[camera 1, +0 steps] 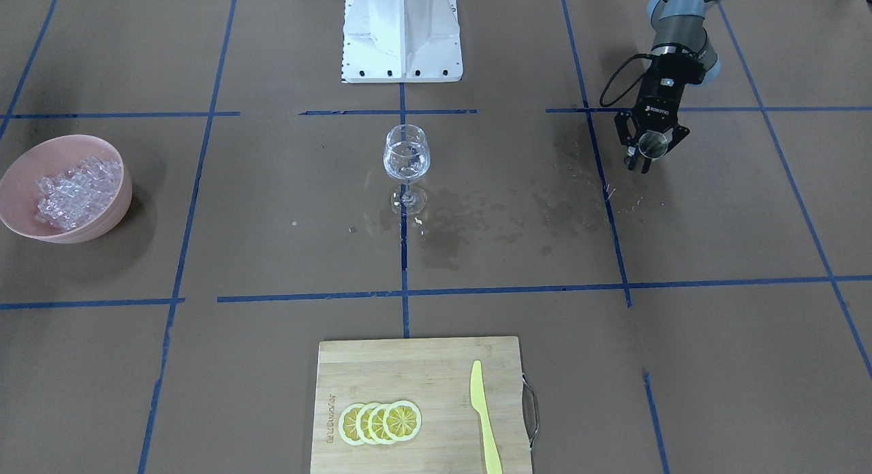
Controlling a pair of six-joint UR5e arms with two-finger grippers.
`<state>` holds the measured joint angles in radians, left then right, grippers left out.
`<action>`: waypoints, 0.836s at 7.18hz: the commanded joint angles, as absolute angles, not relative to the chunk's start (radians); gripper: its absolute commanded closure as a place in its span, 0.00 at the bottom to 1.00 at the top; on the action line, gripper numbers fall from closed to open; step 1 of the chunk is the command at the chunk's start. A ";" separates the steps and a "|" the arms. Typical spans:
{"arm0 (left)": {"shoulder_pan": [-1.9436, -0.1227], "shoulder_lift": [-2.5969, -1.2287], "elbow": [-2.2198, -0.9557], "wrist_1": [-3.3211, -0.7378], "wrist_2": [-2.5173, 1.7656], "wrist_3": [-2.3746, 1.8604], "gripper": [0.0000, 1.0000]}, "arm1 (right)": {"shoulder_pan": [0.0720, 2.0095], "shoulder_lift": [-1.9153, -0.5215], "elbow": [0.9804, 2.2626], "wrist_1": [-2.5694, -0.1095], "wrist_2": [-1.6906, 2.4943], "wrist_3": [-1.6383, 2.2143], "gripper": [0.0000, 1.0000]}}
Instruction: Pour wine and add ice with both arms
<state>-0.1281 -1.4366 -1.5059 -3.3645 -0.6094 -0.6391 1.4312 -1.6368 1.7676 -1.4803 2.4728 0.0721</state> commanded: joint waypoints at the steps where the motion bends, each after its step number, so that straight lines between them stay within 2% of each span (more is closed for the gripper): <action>1: -0.127 -1.434 -1.505 -3.363 -0.607 -0.632 0.93 | 1.431 -1.637 1.769 -1.480 2.473 0.072 0.00; 3: -0.126 -1.436 -1.506 -3.353 -0.607 -0.632 0.86 | 1.431 -1.637 1.770 -1.480 2.474 0.077 0.00; 6: -0.118 -1.436 -1.505 -3.352 -0.609 -0.638 0.81 | 1.431 -1.638 1.770 -1.480 2.474 0.080 0.00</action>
